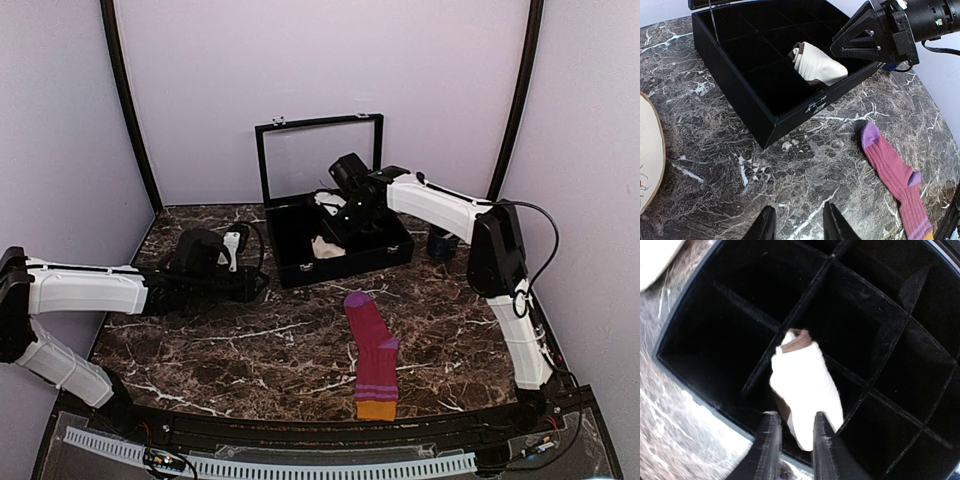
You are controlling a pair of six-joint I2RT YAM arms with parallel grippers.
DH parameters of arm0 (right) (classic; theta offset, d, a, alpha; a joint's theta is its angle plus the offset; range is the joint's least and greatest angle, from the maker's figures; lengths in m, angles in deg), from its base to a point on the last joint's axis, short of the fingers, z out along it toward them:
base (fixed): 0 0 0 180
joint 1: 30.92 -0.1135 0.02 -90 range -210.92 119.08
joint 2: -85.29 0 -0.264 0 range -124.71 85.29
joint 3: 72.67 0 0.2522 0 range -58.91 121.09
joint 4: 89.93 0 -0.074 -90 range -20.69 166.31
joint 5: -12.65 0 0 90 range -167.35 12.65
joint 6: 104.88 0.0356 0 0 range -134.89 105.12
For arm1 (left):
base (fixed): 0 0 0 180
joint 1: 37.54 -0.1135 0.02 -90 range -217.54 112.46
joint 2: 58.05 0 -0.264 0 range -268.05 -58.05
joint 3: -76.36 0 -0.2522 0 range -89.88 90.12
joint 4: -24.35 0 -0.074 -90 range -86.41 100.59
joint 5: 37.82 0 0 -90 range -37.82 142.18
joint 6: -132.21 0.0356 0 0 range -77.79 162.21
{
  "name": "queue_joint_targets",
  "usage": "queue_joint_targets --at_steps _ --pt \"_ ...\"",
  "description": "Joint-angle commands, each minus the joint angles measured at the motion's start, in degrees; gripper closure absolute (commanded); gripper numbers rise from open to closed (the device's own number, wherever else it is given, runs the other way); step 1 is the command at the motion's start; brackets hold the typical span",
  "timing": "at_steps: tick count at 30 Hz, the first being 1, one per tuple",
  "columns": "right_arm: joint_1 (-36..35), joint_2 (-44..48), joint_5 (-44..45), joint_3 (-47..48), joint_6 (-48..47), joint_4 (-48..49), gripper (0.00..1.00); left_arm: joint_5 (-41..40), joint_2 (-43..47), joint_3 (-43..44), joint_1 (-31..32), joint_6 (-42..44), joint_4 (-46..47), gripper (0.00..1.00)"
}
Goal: Roll the socks
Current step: Place the sock in the storage box.
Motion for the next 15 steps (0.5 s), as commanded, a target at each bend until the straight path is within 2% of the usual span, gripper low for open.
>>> queue_joint_targets --at_steps 1,6,15 --pt "0.8 -0.5 -1.0 1.4 1.1 2.5 0.84 0.0 -0.7 2.8 -0.5 0.8 0.3 0.66" --pt "1.5 -2.7 -2.3 2.0 1.7 4.5 0.9 0.1 -1.6 3.3 -0.5 0.7 0.3 0.66" --pt "2.2 -8.5 -5.6 7.0 2.1 1.8 0.91 -0.2 -2.3 3.6 -0.5 0.5 0.3 0.66"
